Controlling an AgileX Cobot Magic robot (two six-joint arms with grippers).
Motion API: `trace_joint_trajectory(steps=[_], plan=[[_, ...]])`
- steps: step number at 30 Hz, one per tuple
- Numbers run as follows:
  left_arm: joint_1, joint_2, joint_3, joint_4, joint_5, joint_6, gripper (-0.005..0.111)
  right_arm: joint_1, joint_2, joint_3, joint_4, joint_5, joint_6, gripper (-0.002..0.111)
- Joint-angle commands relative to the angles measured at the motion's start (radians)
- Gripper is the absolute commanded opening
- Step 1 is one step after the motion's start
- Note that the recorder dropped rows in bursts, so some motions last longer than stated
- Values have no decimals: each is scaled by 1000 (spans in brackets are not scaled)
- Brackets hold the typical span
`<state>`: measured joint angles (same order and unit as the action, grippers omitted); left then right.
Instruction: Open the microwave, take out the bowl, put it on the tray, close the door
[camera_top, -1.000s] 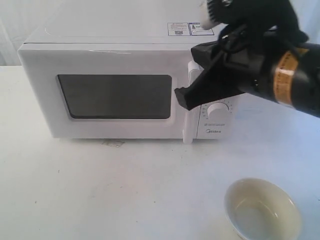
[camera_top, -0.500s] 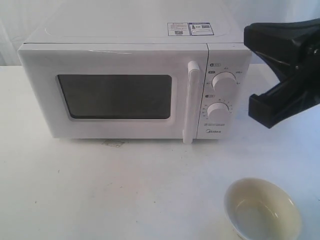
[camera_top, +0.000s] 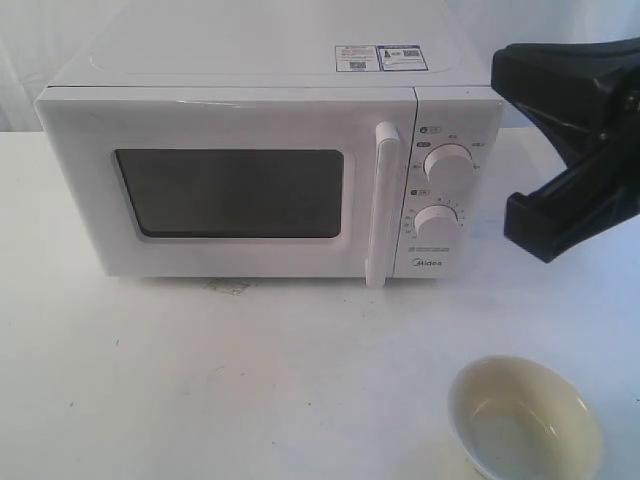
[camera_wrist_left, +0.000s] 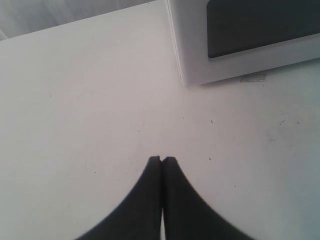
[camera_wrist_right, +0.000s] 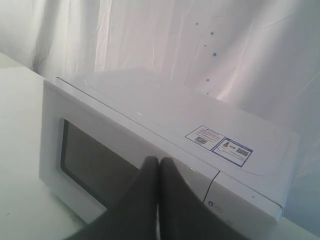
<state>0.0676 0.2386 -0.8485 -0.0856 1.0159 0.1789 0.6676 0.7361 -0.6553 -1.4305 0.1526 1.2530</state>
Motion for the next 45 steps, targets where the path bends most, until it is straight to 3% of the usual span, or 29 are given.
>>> trace_joint_trajectory(steps=[1,45], plan=[[-1,-6,0,-1,0,0,0,3,-6,2,1,-1,7,0],[-1,-6,0,-1,0,0,0,1,-6,9,1,-45,7,0]])
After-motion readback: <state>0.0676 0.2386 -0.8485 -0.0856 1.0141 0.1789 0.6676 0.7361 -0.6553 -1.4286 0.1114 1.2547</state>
